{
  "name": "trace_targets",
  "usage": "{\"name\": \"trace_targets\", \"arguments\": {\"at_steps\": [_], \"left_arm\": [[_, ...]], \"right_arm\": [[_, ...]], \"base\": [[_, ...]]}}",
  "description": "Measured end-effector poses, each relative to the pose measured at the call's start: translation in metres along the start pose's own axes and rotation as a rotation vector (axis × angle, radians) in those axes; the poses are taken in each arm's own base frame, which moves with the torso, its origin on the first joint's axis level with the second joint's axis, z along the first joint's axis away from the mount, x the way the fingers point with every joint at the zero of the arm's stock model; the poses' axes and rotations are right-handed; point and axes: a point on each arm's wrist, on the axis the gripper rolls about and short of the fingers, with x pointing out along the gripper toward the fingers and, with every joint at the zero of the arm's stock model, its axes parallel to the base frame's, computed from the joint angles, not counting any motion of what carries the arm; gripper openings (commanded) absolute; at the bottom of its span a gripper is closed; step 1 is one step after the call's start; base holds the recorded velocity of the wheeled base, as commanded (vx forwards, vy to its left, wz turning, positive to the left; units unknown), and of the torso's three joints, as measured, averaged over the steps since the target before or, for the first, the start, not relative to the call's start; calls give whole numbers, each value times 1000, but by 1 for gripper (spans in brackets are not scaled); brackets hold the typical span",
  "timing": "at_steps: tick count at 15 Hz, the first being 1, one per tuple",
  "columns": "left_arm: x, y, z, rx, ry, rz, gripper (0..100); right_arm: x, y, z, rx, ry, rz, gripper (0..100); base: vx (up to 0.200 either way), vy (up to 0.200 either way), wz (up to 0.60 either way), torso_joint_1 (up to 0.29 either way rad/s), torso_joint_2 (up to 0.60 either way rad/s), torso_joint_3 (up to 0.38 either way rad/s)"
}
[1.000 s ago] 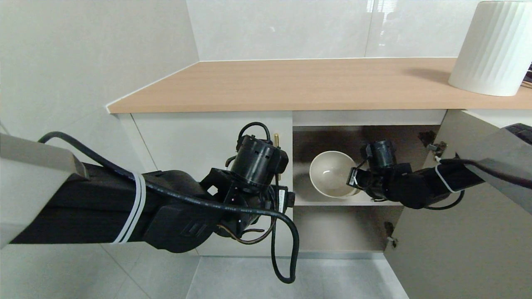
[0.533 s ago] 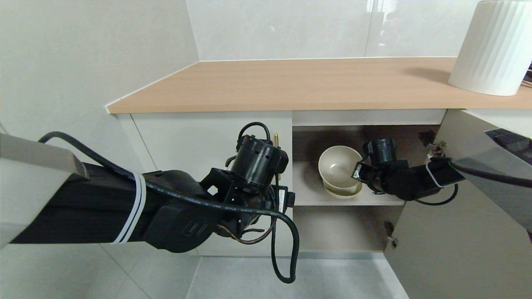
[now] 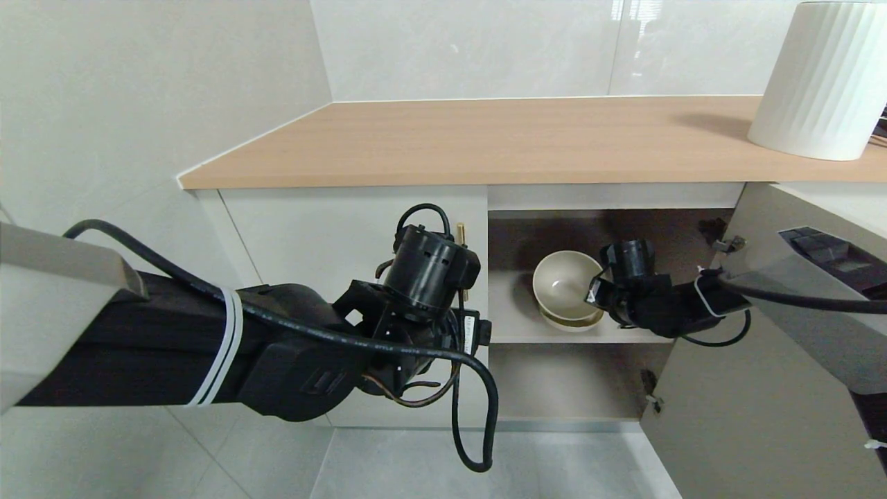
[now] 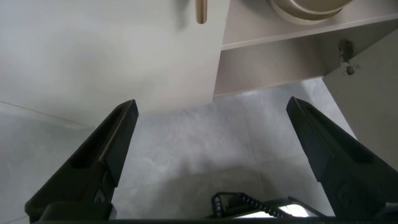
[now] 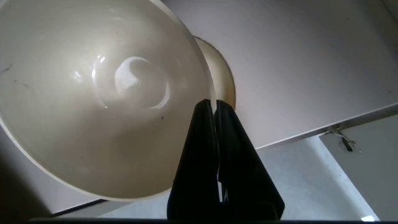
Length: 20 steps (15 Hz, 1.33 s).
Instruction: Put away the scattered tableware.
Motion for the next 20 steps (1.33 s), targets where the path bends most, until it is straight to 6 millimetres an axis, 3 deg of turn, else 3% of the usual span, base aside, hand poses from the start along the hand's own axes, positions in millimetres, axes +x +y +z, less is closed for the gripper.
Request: {"name": "trace_targets", "arguments": {"at_steps": [15,16,20], "left_arm": [[0,0,0,-3,0,0,100],[0,0,0,-3,0,0,100],[0,0,0,-3,0,0,100]], "right_arm": [[8,-4,-6,-8,22,-19,0],[8,-4,-6,-7,21,-19,100],[9,-4,-6,-8,22,-19,100]], "base": [[0,0,0,0,0,0],[0,0,0,0,0,0],[0,0,0,0,0,0]]}}
